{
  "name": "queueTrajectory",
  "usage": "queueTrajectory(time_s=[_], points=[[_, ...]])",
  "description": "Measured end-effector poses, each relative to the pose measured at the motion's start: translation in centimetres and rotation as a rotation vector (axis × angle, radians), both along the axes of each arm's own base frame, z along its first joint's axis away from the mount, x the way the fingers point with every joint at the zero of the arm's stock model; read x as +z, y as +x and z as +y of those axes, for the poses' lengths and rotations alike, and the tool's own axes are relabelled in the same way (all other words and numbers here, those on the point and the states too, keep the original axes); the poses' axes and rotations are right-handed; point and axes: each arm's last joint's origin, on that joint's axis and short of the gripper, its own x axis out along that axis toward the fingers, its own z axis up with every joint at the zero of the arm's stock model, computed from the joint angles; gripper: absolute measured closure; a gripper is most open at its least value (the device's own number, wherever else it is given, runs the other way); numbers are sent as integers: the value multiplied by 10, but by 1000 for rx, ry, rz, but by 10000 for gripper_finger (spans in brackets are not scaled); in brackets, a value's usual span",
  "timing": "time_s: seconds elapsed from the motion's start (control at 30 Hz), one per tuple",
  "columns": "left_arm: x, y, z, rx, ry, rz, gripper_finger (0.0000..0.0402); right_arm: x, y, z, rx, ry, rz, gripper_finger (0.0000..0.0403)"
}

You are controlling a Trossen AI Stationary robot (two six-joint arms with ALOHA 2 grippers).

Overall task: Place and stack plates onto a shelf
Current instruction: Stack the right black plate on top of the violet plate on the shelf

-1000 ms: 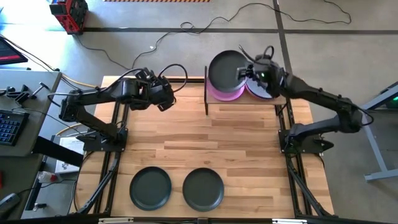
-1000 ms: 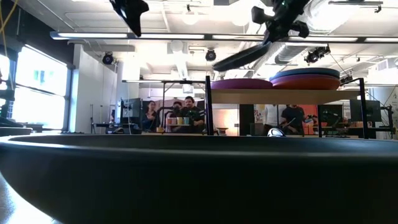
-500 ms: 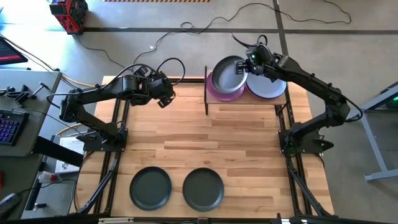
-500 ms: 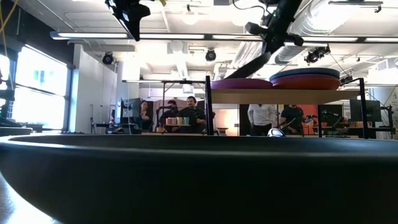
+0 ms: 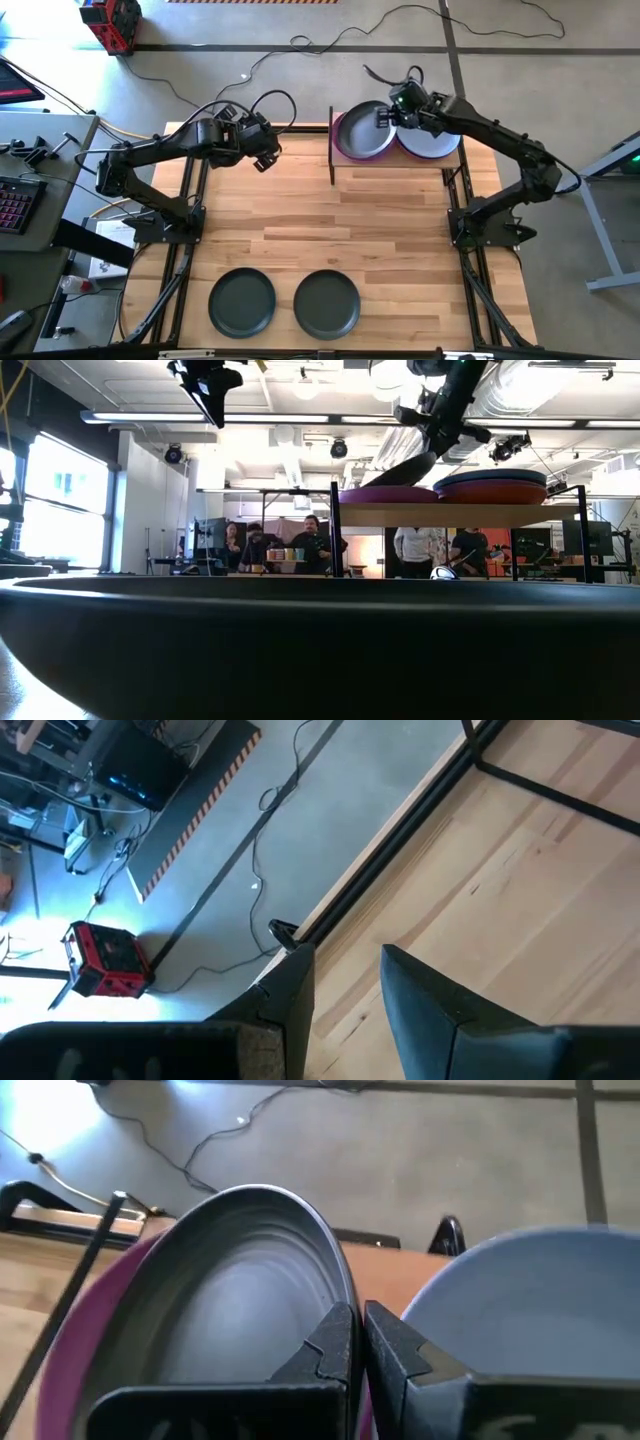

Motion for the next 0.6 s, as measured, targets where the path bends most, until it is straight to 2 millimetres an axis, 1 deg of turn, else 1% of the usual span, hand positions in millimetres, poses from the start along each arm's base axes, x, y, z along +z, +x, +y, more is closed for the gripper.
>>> queueTrajectory(time_s=[0.33,0.6], points=[[0,0,0,-1,0,1,296,-13,2,4,-24,24,-3,403],[0,0,0,-1,0,1,296,-15,0,5,-41,39,17,402]])
